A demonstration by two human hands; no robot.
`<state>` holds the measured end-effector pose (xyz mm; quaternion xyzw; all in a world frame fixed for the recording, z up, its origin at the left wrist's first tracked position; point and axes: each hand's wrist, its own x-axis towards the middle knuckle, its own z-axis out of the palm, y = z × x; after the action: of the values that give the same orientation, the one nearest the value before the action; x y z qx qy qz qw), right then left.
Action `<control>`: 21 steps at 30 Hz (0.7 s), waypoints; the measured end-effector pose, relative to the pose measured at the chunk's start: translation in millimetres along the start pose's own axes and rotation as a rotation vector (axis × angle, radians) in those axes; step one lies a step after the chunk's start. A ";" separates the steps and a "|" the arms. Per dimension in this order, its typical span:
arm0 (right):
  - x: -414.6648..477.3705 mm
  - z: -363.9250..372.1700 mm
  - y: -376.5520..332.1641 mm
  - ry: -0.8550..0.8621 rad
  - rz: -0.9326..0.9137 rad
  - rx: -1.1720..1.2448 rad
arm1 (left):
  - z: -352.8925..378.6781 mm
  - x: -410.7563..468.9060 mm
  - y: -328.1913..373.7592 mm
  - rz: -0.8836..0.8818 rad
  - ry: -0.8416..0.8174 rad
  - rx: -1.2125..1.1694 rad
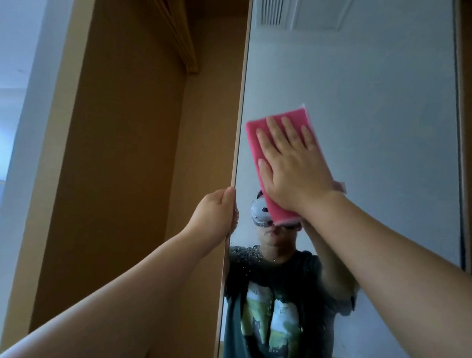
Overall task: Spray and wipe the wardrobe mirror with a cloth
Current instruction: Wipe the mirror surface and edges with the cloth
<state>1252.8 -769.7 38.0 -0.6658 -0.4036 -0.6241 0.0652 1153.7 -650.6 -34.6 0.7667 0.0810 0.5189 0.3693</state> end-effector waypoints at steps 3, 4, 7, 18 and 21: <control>35.9 -4.8 0.5 0.020 0.024 -0.022 | -2.6 -3.9 -2.3 0.015 -0.017 0.025; 47.4 -6.6 -0.5 0.026 0.033 -0.018 | -3.7 -4.8 -2.9 0.019 -0.022 0.030; 71.1 -9.7 -6.6 0.037 0.065 0.004 | -5.9 -5.9 -4.3 0.019 -0.033 0.041; 48.8 -0.9 -18.3 0.068 0.050 0.006 | -5.7 -7.8 -6.7 0.032 0.024 0.076; 37.4 0.8 -22.1 0.072 0.043 0.022 | -6.0 -10.0 -6.1 0.029 0.018 0.064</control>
<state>1235.8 -737.4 61.7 -0.6506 -0.3934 -0.6418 0.1003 1145.6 -648.5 -44.8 0.7746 0.0894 0.5282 0.3362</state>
